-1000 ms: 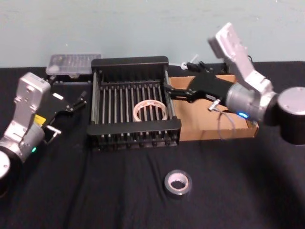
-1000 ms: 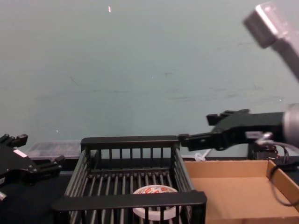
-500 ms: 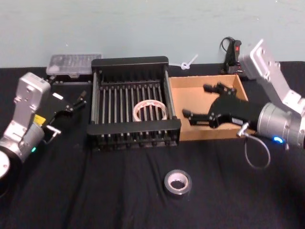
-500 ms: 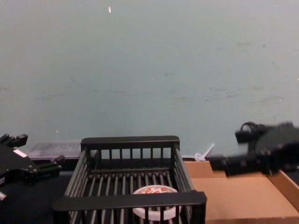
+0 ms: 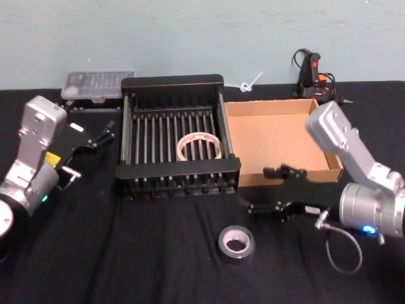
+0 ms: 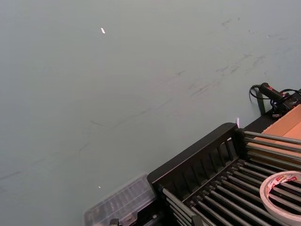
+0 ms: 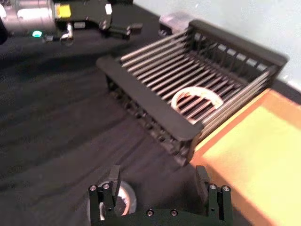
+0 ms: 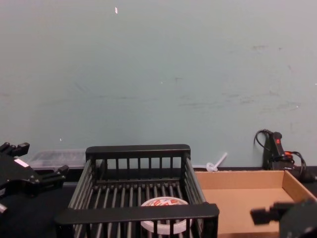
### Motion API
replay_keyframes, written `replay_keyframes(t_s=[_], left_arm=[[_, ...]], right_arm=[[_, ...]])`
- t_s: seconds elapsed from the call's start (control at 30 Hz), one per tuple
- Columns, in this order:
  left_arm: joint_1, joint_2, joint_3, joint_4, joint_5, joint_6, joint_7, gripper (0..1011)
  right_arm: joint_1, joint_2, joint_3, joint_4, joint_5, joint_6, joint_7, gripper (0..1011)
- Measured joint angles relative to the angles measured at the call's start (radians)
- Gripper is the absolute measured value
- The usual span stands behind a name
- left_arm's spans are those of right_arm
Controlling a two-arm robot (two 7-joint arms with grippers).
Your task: Pick up the white tape and place it into the black box , Pick up the silver tape and place it into the brown box.
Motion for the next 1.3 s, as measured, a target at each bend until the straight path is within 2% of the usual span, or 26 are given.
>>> replay_keyframes(t_s=[0.57,1.1,1.3], left_arm=[[0.000,0.000,0.000,0.000,0.000,0.000,0.000,1001],[0.000,0.000,0.000,0.000,0.000,0.000,0.000,1001],[0.000,0.000,0.000,0.000,0.000,0.000,0.000,1001]], right_arm=[[0.046,0.019,-0.106,0.052,-0.007,0.040,0.011,1002],[0.083,0.012,-0.163,0.099,-0.020,0.053,0.011,1000],[0.090,0.008,-0.172,0.108,-0.026,0.053,0.011,1002]])
